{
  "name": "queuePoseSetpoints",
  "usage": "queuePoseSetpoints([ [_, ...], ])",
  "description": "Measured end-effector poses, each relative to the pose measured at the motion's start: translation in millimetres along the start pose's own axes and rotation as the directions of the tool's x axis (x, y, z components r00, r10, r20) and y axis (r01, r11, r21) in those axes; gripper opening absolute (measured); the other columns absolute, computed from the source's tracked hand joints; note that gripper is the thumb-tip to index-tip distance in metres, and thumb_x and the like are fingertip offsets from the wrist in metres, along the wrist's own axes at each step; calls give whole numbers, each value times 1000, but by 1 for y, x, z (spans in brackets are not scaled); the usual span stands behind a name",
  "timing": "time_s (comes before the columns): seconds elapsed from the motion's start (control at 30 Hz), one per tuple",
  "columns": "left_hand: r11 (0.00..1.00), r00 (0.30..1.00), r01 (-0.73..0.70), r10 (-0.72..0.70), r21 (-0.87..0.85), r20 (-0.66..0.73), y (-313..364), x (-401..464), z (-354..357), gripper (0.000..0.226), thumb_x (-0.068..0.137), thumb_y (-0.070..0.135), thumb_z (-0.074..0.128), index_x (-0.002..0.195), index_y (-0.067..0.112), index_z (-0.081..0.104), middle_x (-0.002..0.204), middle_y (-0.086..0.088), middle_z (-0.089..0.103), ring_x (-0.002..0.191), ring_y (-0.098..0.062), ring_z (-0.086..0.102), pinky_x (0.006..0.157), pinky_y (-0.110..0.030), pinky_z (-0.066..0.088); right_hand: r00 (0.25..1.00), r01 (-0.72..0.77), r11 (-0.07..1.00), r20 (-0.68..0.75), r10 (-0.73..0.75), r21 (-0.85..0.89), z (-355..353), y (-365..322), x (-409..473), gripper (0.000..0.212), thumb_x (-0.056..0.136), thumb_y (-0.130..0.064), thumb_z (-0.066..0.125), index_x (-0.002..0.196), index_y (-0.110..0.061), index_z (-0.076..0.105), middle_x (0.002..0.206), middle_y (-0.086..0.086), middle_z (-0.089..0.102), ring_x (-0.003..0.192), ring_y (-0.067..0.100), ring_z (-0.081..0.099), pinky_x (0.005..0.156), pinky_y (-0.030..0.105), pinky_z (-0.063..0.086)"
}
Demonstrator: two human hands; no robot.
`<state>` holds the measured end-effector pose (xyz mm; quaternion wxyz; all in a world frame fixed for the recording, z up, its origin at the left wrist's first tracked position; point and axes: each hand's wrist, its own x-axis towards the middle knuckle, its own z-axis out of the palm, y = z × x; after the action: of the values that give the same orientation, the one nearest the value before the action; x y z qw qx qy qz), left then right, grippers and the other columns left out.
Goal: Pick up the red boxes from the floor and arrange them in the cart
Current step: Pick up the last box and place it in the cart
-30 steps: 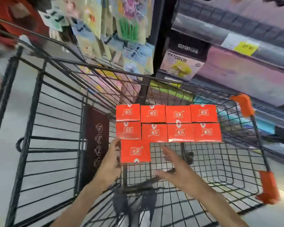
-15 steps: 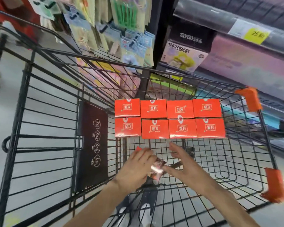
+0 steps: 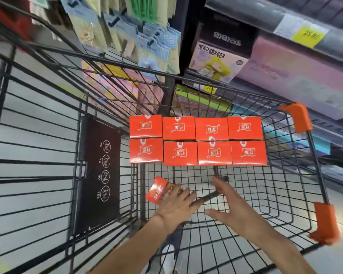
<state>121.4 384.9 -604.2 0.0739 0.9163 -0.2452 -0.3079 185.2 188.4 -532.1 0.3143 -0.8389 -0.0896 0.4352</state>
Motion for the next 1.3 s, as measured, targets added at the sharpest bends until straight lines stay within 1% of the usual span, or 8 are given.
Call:
queuePoseSetpoints([
  [0.13,995,985,47,-61,-88,-163,-12,-9,-8,100,66,-14,70,150,18,25,151,-17,31,140,-39,32,121,-61,19,1000,-17,1000,-5,17,-4,-8,7,-9,98,75,-75,70,151,-64,7,165,-22,24,151,1,24,126,46,26],
  [0.3,967,940,170,-216,-187,-262,-48,-51,-19,118,61,-23,56,154,33,10,154,-15,24,144,-37,28,123,-57,19,1000,-21,1000,-13,21,12,-6,-1,-14,94,78,-72,68,150,-65,8,167,-19,22,153,2,21,127,46,23],
  [0.43,960,927,256,-278,-117,-252,-74,-81,-17,118,67,-13,63,158,28,-1,154,-11,30,140,-30,33,120,-51,28,1000,-12,1000,14,12,8,5,-10,-11,91,82,-70,65,154,-56,11,168,-18,16,154,3,19,126,46,24],
  [0.57,907,892,345,-397,-243,-215,-83,-90,-15,114,76,-5,72,157,26,-3,160,-2,18,150,-28,21,124,-46,27,1000,4,1000,26,-4,4,16,-15,-9,89,85,-69,64,154,-58,9,168,-21,13,154,0,14,127,44,23],
  [0.7,877,857,387,-456,-284,-241,-87,-89,-15,113,72,-11,70,158,22,4,157,-2,18,150,-24,19,116,-39,41,999,-9,1000,37,9,-7,23,-14,-8,87,83,-71,63,152,-62,10,168,-21,12,153,1,18,127,41,22],
  [0.87,806,792,568,-591,-168,-155,-93,-86,-9,104,77,12,80,156,13,12,155,-13,23,148,-30,22,125,-46,23,1000,-3,1000,29,3,2,26,-9,-8,92,74,-84,57,150,-65,10,167,-26,12,153,-2,14,127,39,20],
  [1.0,809,781,569,-588,-150,-209,-94,-81,-7,91,82,41,76,150,11,23,145,-13,34,133,-30,37,116,-47,34,999,-16,1000,41,17,-9,27,-9,-8,90,73,-85,56,149,-67,10,165,-29,13,152,-3,16,125,37,22],
  [1.3,818,790,560,-574,-129,-214,-93,-79,-14,87,83,41,74,149,11,24,141,-12,34,129,-29,39,113,-45,36,998,-29,998,57,32,-51,20,-20,-10,89,78,-83,58,149,-66,8,169,-19,10,155,3,14,126,43,22],
])
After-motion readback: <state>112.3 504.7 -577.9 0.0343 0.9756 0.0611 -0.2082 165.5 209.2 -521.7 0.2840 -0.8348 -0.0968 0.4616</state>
